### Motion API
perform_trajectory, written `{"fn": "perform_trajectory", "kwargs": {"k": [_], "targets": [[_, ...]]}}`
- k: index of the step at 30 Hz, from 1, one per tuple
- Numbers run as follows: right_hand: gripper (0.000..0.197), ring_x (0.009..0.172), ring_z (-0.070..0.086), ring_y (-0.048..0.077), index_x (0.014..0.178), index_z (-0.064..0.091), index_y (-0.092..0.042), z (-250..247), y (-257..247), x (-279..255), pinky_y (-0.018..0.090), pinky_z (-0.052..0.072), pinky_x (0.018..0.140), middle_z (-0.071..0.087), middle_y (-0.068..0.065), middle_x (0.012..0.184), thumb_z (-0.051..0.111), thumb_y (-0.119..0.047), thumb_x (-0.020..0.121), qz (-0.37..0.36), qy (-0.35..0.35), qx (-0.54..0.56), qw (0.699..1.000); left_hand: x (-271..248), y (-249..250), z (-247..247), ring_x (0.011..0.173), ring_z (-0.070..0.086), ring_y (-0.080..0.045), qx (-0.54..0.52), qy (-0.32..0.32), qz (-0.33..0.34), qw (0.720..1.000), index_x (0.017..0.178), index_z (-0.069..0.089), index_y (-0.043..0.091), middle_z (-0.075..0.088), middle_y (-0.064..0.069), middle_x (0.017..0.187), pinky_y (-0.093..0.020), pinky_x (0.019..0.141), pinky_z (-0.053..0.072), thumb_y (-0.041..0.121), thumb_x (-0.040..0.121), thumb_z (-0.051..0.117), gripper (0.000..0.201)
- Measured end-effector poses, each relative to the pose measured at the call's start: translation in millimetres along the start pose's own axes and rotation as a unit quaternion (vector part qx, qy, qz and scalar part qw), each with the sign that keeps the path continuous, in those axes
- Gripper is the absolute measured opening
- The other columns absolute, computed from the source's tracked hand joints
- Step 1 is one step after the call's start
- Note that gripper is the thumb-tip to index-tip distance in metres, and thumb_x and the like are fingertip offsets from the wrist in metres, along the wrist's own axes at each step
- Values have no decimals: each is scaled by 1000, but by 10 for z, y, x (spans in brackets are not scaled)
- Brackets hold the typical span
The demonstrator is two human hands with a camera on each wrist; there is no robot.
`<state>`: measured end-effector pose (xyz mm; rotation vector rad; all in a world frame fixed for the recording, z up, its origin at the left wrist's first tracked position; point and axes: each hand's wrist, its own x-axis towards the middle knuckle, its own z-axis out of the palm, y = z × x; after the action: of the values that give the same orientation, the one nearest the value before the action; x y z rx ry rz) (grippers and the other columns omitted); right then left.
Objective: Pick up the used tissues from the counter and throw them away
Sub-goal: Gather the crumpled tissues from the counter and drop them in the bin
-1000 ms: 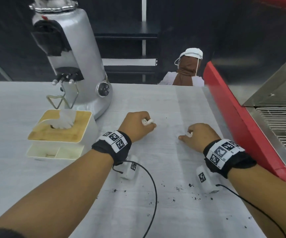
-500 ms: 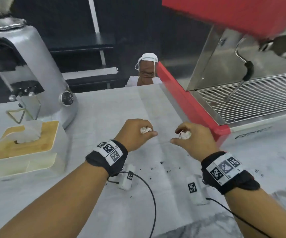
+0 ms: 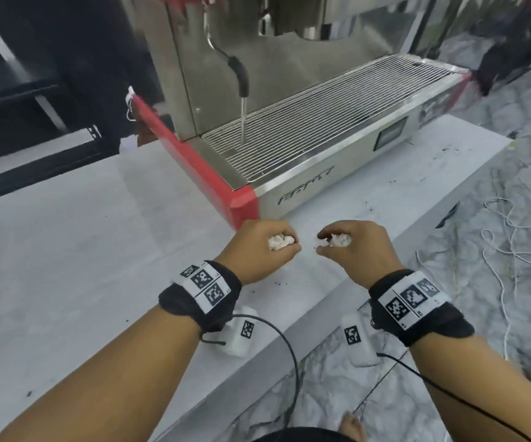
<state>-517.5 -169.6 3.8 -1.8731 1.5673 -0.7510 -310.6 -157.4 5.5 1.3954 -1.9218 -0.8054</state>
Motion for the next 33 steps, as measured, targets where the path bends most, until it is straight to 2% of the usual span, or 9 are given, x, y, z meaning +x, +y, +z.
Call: {"fn": "perform_trajectory", "kwargs": {"k": [5,9,12,16,23,27,29,31,33], "targets": [[22,81,60,-3,81,74,-24,-815,776,5,5,39,67,68,-15,84,88,-32,66,51,48,9,997,687,518,851,71,60,0,29,-33,11,999,80,70,25,69,12,76,-14,66,44,32,81,71,6],[15,82,61,7,76,69,-24,-1515,1402,-13,13,46,71,68,-9,83,82,-31,74,75,94,-24,992,1284,929,1526,75,61,-2,32,-51,31,998,80,71,25,71,11,78,-14,70,45,34,79,71,9],[12,86,59,7,82,69,-23,-1973,1804,-3,6,38,66,66,-9,86,77,-30,78,101,108,-47,988,1670,1203,1963,73,61,-2,25,-64,41,997,80,71,25,70,11,77,-13,67,44,34,79,72,9],[12,91,58,5,85,68,-25,-2420,2262,86,6,34,69,66,-10,89,75,-34,80,118,139,-46,982,2141,1472,2470,72,61,-5,18,-98,60,993,82,71,25,70,9,78,-17,67,47,33,80,71,8],[11,82,51,1,79,65,-28,-2955,2957,582,-5,30,68,56,-22,79,75,-32,81,156,172,-48,971,3194,1733,3197,73,61,-7,7,-128,106,986,83,69,24,69,8,79,-20,69,49,33,80,70,9],[8,72,52,-2,85,68,-24,-3357,3410,980,5,36,64,55,-21,75,74,-28,82,182,211,-61,959,4006,1903,3651,72,59,0,-4,-137,127,982,85,71,25,65,15,75,-11,67,42,29,80,69,6],[7,73,54,4,84,68,-23,-3580,3610,1151,14,40,66,55,-19,74,74,-25,81,210,231,-57,948,4392,2012,3872,73,59,-2,-13,-150,128,980,88,71,23,66,14,79,-7,64,42,28,82,68,9],[7,75,55,8,84,68,-23,-3791,3794,1315,21,42,69,55,-18,74,74,-25,81,231,243,-60,940,4751,2130,4057,79,62,-8,-6,-169,137,976,90,70,22,70,7,85,-14,69,46,29,82,67,11],[6,71,55,2,83,68,-23,-3998,3965,1468,14,41,67,56,-20,73,74,-24,81,240,258,-49,934,5091,2242,4232,81,62,-12,8,-181,155,971,89,69,22,70,4,86,-26,76,48,30,83,67,11]]}}
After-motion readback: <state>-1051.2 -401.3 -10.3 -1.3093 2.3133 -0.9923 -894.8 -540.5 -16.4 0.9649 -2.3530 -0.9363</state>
